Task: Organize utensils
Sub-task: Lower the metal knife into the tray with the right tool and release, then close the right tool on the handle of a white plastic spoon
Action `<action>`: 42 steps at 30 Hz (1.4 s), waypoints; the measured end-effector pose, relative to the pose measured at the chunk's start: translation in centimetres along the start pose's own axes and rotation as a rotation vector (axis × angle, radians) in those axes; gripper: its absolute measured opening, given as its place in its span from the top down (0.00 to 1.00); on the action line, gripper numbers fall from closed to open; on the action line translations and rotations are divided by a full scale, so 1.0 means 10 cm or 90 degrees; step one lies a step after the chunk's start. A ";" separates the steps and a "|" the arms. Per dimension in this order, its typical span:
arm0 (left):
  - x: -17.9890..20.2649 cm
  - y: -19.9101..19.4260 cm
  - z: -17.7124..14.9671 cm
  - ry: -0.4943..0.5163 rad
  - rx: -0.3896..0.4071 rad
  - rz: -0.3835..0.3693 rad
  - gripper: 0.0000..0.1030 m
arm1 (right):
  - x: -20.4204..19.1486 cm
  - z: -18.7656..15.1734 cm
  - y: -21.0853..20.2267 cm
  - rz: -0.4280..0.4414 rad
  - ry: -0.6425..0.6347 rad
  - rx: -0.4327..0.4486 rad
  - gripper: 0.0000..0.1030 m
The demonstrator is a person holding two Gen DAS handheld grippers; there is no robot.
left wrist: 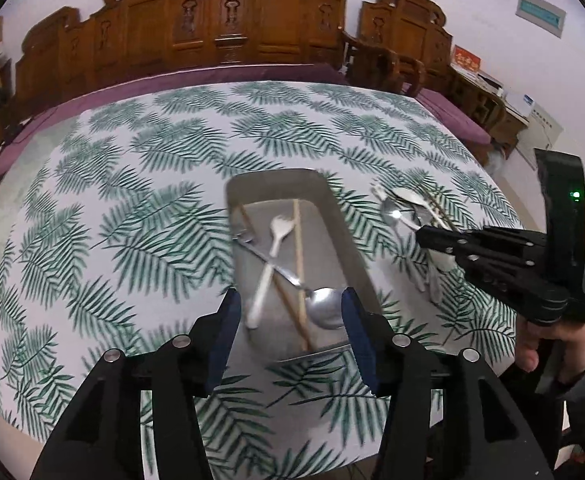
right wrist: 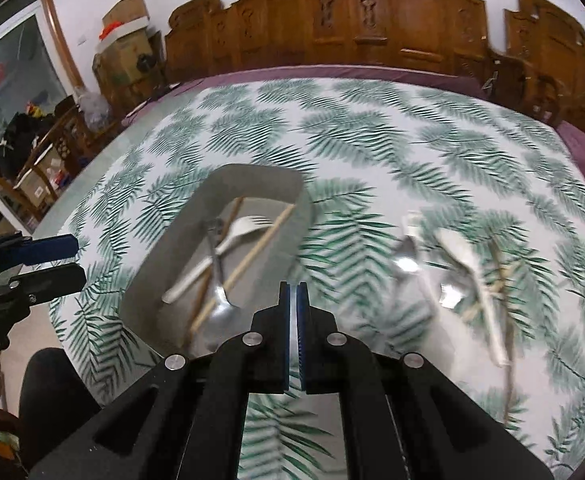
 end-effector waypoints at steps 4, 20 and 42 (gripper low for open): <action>0.21 0.04 0.08 0.016 0.009 -0.015 0.33 | 0.32 -0.05 -0.16 -0.020 0.024 0.010 0.94; 0.71 0.28 0.23 0.036 0.006 -0.042 0.26 | 1.09 -0.34 -0.34 -0.059 0.091 0.014 0.80; 0.87 0.62 0.25 0.047 -0.023 -0.064 0.26 | 1.47 0.05 0.45 -0.085 0.036 -0.063 0.76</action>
Point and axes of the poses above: each gripper's, at about its wrist camera, not at the fingertips, and y roughly the way its jaws point, x to its right, z to its top, the point moved 9 cm from there along y, roughly the way its jaws point, and after that the axes turned 7 degrees about y, right-handed, at the moved point
